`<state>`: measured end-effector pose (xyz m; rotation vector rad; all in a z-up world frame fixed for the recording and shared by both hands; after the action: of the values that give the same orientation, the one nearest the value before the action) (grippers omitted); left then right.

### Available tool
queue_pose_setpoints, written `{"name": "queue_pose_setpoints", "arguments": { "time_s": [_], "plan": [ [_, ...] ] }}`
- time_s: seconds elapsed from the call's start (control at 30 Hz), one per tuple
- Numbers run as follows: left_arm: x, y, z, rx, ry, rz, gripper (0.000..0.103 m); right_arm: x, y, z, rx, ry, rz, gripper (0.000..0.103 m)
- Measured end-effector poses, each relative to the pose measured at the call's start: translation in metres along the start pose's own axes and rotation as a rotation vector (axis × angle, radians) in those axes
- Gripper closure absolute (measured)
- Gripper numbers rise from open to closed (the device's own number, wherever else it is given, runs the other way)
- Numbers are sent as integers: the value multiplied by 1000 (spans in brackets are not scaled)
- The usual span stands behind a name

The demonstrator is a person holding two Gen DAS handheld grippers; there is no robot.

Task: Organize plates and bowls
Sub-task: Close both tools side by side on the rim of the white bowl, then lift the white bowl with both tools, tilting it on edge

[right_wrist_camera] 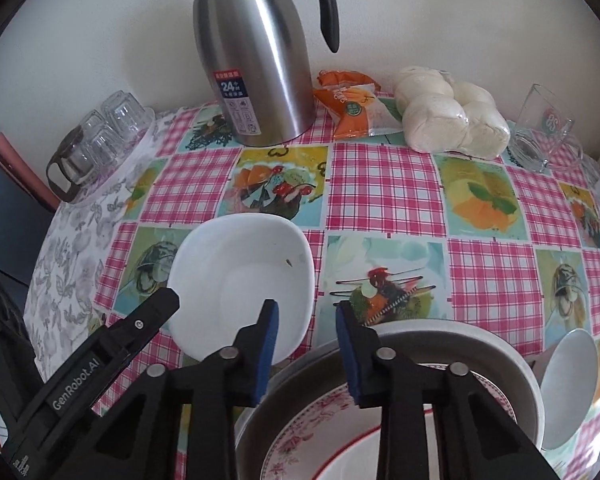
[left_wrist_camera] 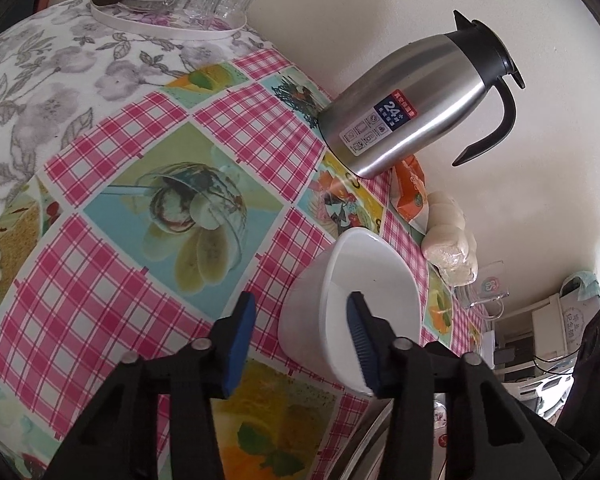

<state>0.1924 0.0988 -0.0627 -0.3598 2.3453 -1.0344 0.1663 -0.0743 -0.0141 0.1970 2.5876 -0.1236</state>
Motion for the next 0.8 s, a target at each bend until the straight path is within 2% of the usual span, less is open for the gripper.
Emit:
{"name": "queue_pose_setpoints", "arguments": {
  "time_s": [0.07, 0.17, 0.37, 0.8],
  "plan": [
    [0, 1, 3, 6, 8, -1, 66, -1, 2, 4, 13, 10, -4, 89],
    [0, 1, 7, 10, 12, 4, 71, -2, 4, 11, 34, 26, -6, 94],
    [-1, 2, 12, 28, 17, 11, 82, -5, 9, 19, 54, 38, -17, 95],
    [0, 1, 24, 9, 34, 45, 82, -12, 19, 31, 103, 71, -57, 95]
  ]
}}
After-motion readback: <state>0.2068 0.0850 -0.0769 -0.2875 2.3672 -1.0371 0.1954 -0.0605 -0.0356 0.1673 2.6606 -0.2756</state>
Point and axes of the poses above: each gripper's, at about its wrist camera, not at the fingertips, and z roughly the way its jaws point, y to its left, x to its underside, the point moved 2 cm from there along z, roughly the way its jaws point, and after that the axes turned 10 degrees about x, right-handed, at the moved point
